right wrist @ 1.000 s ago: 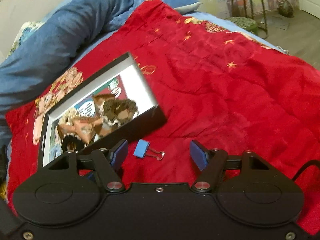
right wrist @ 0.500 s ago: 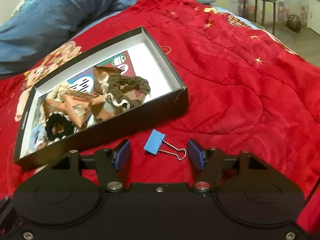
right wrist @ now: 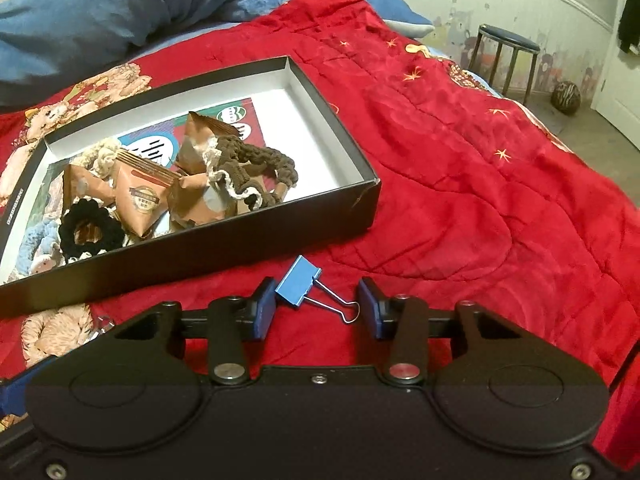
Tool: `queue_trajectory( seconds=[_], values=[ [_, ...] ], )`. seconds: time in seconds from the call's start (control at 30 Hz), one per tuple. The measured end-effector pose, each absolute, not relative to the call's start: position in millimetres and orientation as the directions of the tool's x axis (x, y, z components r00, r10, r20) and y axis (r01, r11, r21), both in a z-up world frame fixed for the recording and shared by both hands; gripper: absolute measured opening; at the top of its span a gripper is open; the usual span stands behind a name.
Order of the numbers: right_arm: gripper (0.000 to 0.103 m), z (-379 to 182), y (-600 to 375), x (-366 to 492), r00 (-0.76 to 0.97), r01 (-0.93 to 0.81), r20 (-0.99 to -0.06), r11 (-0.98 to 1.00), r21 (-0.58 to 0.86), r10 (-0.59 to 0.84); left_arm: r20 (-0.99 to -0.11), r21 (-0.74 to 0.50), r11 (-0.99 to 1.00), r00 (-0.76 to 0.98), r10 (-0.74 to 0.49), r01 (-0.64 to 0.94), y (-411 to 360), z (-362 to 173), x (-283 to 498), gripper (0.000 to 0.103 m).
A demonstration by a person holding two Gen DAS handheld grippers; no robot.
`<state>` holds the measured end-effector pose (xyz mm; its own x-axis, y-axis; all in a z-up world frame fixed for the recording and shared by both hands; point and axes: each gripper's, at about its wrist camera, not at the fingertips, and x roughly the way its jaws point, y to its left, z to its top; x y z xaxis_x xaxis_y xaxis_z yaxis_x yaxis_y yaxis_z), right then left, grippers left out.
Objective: Organize objects
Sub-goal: 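Close left tool on teal binder clip while right tool closes on blue binder clip, then lift both binder clips and carry them over the box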
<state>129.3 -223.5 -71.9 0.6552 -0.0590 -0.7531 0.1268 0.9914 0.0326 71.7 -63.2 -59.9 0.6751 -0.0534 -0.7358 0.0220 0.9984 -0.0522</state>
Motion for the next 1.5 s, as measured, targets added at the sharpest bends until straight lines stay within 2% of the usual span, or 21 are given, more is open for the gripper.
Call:
queue_trajectory(
  seconds=[0.23,0.53,0.87,1.07,1.23,1.5],
  values=[
    [0.043,-61.8,-223.2,121.8,0.687,0.116,-0.727,0.986,0.122,0.009,-0.730,-0.044,0.999,0.682,-0.049,0.025,-62.9,-58.1,70.9,0.029],
    [0.043,-37.5,-213.6,104.0,0.762,0.037,-0.636,0.972,0.230,0.121,-0.705,-0.029,0.999,0.708,-0.030,0.014,-56.4,-50.3,69.0,0.029],
    [0.043,-19.4,-213.9,95.6,0.810,-0.018,-0.542,0.933,0.359,0.224,-0.574,-0.058,0.998,0.819,-0.005,-0.035,-40.7,-25.4,53.1,0.029],
    [0.043,-5.4,-213.1,108.4,0.846,-0.110,-0.435,0.900,0.422,0.308,-0.461,-0.034,0.995,0.885,0.071,-0.098,-26.5,-8.8,65.8,0.029],
    [0.043,-9.0,-209.7,131.7,0.831,-0.154,-0.416,0.872,0.465,0.369,-0.440,0.027,0.989,0.887,0.143,-0.146,-20.5,-11.0,103.0,0.029],
    [0.043,-19.9,-187.8,173.0,0.819,-0.199,-0.408,0.867,0.457,0.403,-0.412,0.083,0.979,0.888,0.204,-0.187,-14.6,-24.5,135.0,0.029]
  ],
)
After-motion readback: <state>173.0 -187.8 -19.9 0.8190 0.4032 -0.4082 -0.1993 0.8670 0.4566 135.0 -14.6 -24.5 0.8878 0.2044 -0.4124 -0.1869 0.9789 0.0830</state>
